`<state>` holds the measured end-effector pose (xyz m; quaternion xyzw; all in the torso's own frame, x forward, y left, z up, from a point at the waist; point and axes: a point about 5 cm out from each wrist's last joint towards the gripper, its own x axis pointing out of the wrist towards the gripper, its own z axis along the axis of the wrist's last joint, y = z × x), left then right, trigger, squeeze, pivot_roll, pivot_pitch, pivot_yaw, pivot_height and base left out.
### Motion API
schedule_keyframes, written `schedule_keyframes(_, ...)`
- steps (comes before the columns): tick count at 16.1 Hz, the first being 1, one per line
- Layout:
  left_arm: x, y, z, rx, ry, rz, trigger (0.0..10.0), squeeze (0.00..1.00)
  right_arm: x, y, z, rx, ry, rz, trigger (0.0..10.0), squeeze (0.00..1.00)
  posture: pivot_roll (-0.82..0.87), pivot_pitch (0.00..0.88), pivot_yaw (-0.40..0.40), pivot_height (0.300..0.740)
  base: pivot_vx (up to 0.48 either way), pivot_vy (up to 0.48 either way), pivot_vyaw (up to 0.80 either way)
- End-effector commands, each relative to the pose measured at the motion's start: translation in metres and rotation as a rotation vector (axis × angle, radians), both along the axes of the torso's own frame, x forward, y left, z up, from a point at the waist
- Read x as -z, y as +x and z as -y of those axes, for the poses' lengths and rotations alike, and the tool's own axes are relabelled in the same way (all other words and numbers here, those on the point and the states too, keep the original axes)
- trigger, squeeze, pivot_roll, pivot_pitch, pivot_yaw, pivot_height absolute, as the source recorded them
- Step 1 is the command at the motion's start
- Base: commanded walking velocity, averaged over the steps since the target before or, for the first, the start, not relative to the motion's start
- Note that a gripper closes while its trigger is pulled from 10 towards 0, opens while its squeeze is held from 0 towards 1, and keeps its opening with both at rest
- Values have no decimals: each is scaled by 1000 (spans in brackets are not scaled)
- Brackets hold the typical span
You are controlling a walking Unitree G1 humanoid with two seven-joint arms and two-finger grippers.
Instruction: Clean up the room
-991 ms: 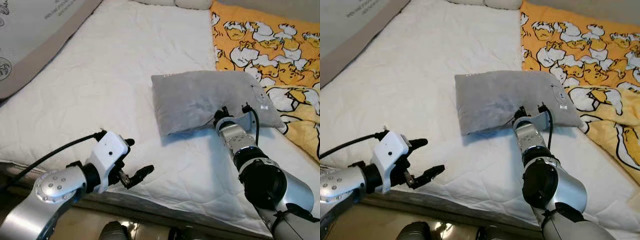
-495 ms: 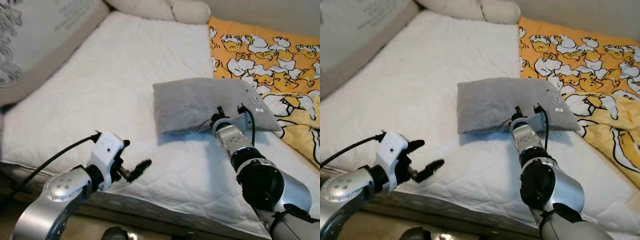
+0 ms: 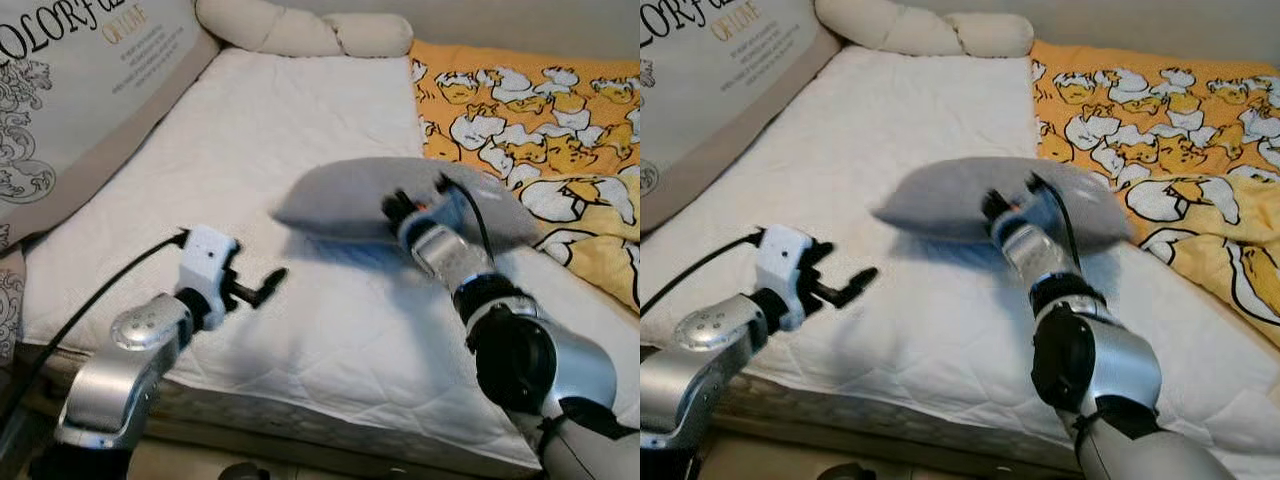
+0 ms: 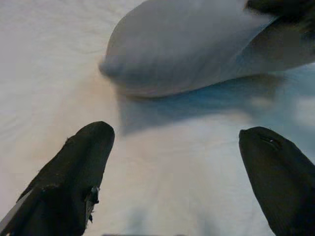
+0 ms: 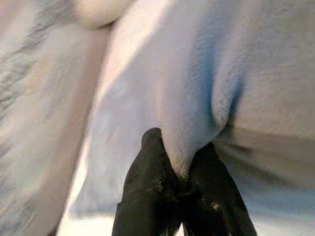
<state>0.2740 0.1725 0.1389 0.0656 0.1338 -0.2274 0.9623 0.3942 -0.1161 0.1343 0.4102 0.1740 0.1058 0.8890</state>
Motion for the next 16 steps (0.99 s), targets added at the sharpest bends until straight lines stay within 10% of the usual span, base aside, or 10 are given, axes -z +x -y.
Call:
schedule_keyframes(1, -7, 5, -16, -65, 37, 39, 10000, 0, -38, 9, -7, -117, 78, 166, 0, 0, 21, 0, 52, 740, 0, 0, 0)
schedule_keyframes(4, -8, 10, -41, -128, 92, 49, 10000, 0, -69, 5, 10, -238, 292, 376, 0, 0, 30, 0, 66, 740, 0, 0, 0)
schedule_keyframes(6, -4, 5, -52, -145, 120, 33, 10000, 0, -77, -19, 25, -373, 293, 598, 0, 0, 27, 0, 74, 740, 0, 0, 0)
schedule_keyframes(9, 3, 0, -57, -149, 133, 9, 10000, 0, -53, -48, 48, -451, 211, 630, 0, 0, 26, 0, 78, 740, 0, 0, 0)
schedule_keyframes(12, 14, -7, -60, -147, 144, -21, 10000, 0, 25, -64, 84, -375, -171, 262, 0, 0, 20, 0, 82, 740, 0, 0, 0)
schedule_keyframes(16, 19, -8, -61, -126, 138, -49, 10000, 0, 77, -80, 138, -56, -419, -121, 0, 0, 12, 0, 88, 740, 0, 0, 0)
